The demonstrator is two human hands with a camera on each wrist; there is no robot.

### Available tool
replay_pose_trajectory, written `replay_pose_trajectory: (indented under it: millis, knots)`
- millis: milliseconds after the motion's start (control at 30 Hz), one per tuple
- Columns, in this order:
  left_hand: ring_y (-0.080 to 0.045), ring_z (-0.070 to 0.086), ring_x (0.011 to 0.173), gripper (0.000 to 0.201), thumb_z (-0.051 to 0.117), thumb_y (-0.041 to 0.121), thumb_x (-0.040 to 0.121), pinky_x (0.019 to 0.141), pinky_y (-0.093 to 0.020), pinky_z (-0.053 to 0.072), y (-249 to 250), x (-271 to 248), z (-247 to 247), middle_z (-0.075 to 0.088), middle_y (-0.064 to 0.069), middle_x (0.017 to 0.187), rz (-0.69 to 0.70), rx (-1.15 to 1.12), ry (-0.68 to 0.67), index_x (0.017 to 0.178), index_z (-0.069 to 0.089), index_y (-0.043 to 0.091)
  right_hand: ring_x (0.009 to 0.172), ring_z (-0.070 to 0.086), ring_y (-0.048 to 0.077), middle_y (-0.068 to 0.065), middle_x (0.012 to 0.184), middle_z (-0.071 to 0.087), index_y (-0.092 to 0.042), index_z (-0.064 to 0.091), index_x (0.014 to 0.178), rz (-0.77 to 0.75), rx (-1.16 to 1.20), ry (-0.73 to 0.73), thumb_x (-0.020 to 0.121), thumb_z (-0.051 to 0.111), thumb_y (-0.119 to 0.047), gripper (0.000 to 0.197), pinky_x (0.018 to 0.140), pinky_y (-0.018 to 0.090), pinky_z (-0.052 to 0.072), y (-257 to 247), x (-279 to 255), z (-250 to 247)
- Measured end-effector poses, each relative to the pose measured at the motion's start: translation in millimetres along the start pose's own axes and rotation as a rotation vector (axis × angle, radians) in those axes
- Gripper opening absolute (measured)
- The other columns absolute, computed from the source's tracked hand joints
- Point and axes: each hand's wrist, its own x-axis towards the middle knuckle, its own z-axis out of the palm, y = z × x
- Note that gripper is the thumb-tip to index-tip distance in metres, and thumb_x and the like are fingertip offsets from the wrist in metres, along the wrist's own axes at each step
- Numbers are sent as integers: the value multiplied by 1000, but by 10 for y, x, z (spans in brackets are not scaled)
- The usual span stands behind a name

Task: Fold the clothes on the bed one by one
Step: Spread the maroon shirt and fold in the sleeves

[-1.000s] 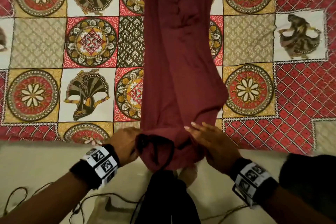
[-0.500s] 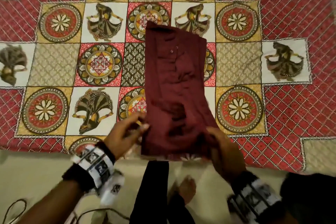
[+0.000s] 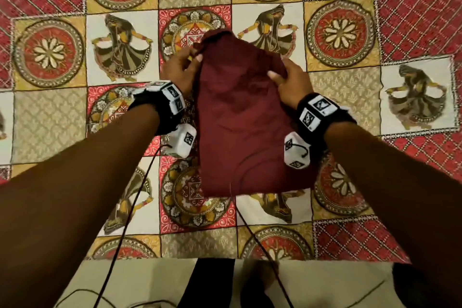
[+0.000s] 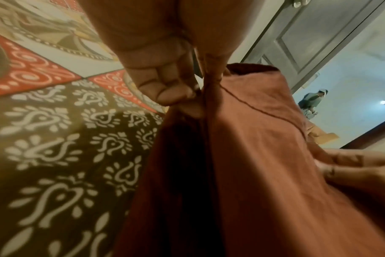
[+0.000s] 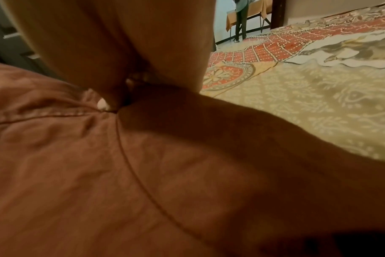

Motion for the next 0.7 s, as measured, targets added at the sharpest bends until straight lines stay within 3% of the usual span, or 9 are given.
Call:
replay_pose_trajectory:
  millis: [100, 167, 233, 300, 400, 500, 567, 700]
  knots:
    - [-22, 62, 100, 34, 52, 36, 98, 81, -25, 46, 31, -104, 25, 65, -5, 108, 120, 153, 96, 122, 63, 14, 122, 55, 33, 16, 132, 60, -7, 50, 140, -68, -120, 157, 99, 59, -34, 49, 104, 40, 44, -57, -134, -87]
    - [-29, 55, 121, 39, 48, 29, 101, 101, -32, 42, 100, -351, -41, 58, -12, 130, 315, 323, 186, 134, 55, 8, 129, 50, 33, 17, 139, 55, -5, 46, 144, -218, -234, 248, 100, 56, -33, 53, 110, 44, 40, -136, -422, -122]
    - [-32, 41, 138, 42, 45, 18, 100, 117, -38, 31, 104, -732, 13, 47, -16, 147, 523, 469, 114, 139, 51, 6, 135, 48, 34, 17, 145, 53, -2, 50, 142, -404, -315, 272, 98, 55, -23, 50, 114, 45, 37, -230, -794, -37]
    - [-30, 28, 148, 50, 44, 9, 95, 122, -40, 22, 19, -1151, 215, 36, -13, 157, 633, 552, -78, 145, 46, 5, 145, 39, 34, 17, 153, 46, 0, 49, 145, -503, -406, 191, 96, 54, -16, 51, 119, 48, 31, -187, -1134, 232]
    - [-28, 14, 153, 59, 45, 15, 96, 120, -49, 23, -257, -1411, 585, 21, -9, 164, 582, 670, -242, 153, 32, 7, 153, 22, 30, 16, 163, 30, 0, 37, 152, -434, -426, 82, 100, 50, -15, 56, 123, 50, 24, 68, -1331, 681]
    - [-24, 8, 154, 62, 39, 36, 102, 122, -47, 18, -439, -1215, 662, 13, -2, 166, 478, 785, -254, 158, 22, 14, 156, 14, 27, 16, 166, 19, -1, 27, 157, -281, -482, 88, 103, 46, -35, 67, 125, 50, 17, 242, -1255, 837]
    - [-20, 4, 154, 70, 33, 52, 101, 124, -45, 13, -508, -1090, 623, 8, 3, 167, 481, 873, -269, 159, 14, 19, 156, 10, 25, 13, 168, 16, -3, 22, 159, -210, -562, 122, 101, 44, -52, 79, 126, 50, 12, 308, -1201, 825]
    - [-20, -2, 154, 89, 30, 72, 94, 124, -44, 8, -600, -1031, 466, -1, 4, 167, 394, 917, -239, 160, 6, 17, 157, 9, 24, 9, 169, 14, -6, 20, 160, -173, -612, 156, 94, 42, -74, 97, 126, 49, 11, 460, -1207, 704]
